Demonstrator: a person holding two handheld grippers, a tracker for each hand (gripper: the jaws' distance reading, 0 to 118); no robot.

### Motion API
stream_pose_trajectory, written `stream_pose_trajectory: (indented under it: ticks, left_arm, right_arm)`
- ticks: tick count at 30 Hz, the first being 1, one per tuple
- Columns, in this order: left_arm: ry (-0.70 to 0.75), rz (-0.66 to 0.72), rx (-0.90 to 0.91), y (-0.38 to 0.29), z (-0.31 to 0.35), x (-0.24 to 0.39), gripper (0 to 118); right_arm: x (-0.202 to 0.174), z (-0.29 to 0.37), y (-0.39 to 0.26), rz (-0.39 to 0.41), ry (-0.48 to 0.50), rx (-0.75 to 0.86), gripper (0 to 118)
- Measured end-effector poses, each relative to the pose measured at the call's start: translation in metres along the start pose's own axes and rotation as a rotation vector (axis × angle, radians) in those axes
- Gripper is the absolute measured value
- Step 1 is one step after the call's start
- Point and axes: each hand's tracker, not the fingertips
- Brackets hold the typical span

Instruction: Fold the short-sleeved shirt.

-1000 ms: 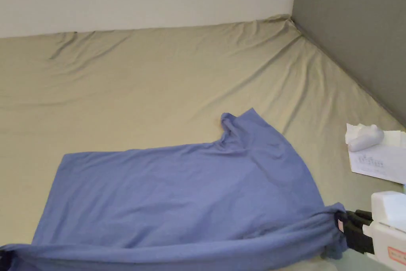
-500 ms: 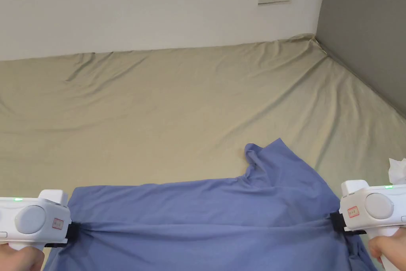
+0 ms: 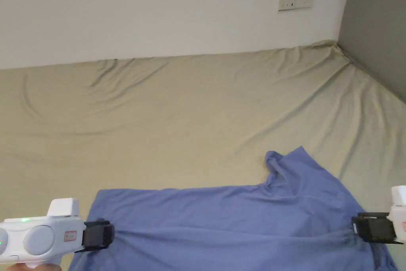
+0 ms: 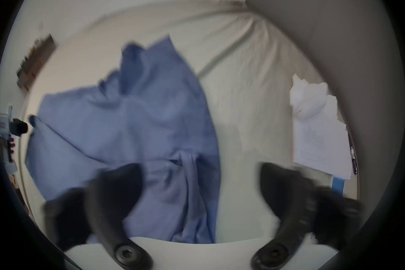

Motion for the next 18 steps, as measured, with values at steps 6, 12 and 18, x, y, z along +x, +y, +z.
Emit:
stream_pose_trajectory:
  ticks: [6, 12, 18]
  left_arm:
    - [0.041, 0.008, 0.263, -0.038, 0.140, -0.006, 108]
    - [0.038, 0.017, 0.184, -0.099, 0.182, -0.027, 0]
    - [-0.132, 0.151, -0.045, -0.118, 0.145, -0.047, 0]
  right_arm:
    - [0.000, 0.139, -0.030, -0.022, 0.049, 0.330, 112]
    - [-0.006, 0.211, -0.089, -0.089, 0.035, 0.472, 1]
    - [-0.010, 0.235, -0.115, -0.155, 0.054, 0.435, 1]
